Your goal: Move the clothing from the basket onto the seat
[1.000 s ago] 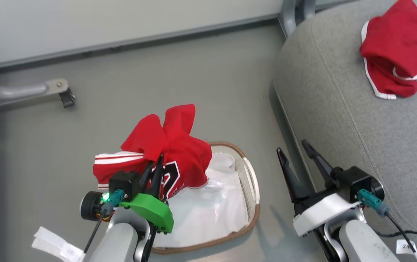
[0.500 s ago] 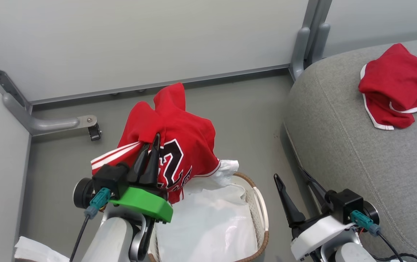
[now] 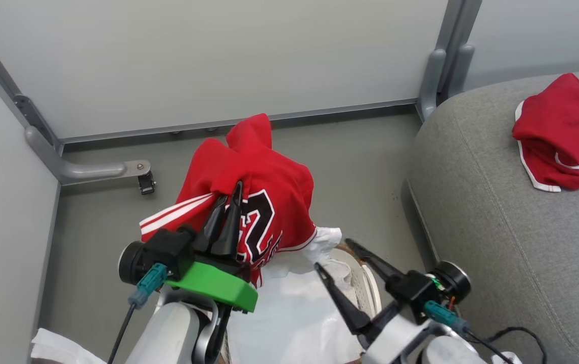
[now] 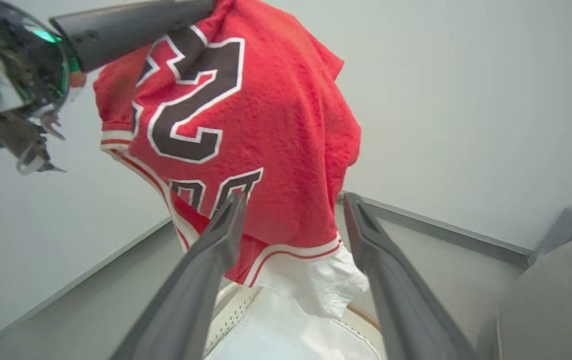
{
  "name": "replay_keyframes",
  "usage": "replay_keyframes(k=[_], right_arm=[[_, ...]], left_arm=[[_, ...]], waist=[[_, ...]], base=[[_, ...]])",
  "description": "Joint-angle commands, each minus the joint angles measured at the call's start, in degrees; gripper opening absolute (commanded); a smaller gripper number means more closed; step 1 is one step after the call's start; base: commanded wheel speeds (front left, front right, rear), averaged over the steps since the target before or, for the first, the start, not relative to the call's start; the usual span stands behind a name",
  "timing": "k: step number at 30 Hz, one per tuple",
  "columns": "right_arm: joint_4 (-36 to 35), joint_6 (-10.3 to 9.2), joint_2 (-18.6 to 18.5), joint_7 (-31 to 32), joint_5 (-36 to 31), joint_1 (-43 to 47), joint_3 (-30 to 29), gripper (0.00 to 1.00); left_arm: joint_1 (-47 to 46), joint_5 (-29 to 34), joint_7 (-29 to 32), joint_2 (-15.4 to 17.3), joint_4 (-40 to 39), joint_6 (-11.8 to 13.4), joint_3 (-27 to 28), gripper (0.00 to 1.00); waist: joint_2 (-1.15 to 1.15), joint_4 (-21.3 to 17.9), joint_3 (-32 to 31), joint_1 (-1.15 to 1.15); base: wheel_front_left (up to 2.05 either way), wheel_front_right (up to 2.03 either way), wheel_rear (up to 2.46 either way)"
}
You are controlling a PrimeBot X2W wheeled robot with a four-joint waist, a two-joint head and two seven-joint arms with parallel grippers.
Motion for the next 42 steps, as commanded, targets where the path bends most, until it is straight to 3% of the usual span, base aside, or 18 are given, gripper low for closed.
replay_keyframes(k=[1,6,9,22,23,24,26,42], right_arm=[[-0.07,-0.07,-0.11,-0.11,-0.18,-1.50,2.06,1.00],[2.68,-0.07,0.47,-0.11,0.16,-7.32,9.20,1.00],[5.07,-0.07,1.57,-0.11,-0.77,-9.94,10.45,1.00],[13.45,-0.06,4.39,-0.11,-2.43,-14.30,7.27,1.00],[13.52,-0.06,4.39,-0.10,-1.90,-14.38,7.26,0.83],[13.62,-0.07,4.39,-0.10,-1.30,-14.50,7.11,0.47],[13.75,-0.07,4.36,-0.11,-0.50,-14.77,6.89,0.00],[14.85,-0.07,4.33,-0.10,-0.08,-13.74,2.72,0.00]], left_arm=[[-0.27,-0.63,-0.21,0.13,-0.32,0.31,-0.48,0.00],[-1.24,-2.14,-0.21,0.12,-0.33,0.67,-3.57,0.00],[-1.70,-3.32,-0.21,0.13,-0.41,0.91,-5.57,0.00],[-2.99,-7.65,-0.22,0.13,-1.37,1.72,-14.21,0.00],[-3.05,-7.74,-0.22,0.13,-1.40,1.85,-14.64,0.00],[-3.12,-8.09,-0.22,0.13,-1.40,1.84,-15.04,0.00],[-3.25,-8.44,-0.22,0.13,-1.47,1.97,-15.68,0.00],[-3.28,-8.40,-0.23,0.12,-1.46,2.25,-15.26,0.00]], waist=[[0.00,0.82,0.31,0.00],[0.00,2.57,0.89,0.00],[0.00,3.70,1.17,0.00],[0.00,7.39,0.80,0.00],[0.00,7.60,0.75,0.00],[0.00,7.79,0.71,0.00],[0.00,8.09,0.64,0.00],[0.00,6.67,1.68,0.00]], base=[[0.00,0.00,0.00],[0.00,0.00,0.00],[0.00,0.00,0.00],[0.00,0.00,0.00],[0.00,0.00,0.00],[0.00,0.00,0.00],[0.00,0.00,0.00],[0.00,0.00,0.00]])
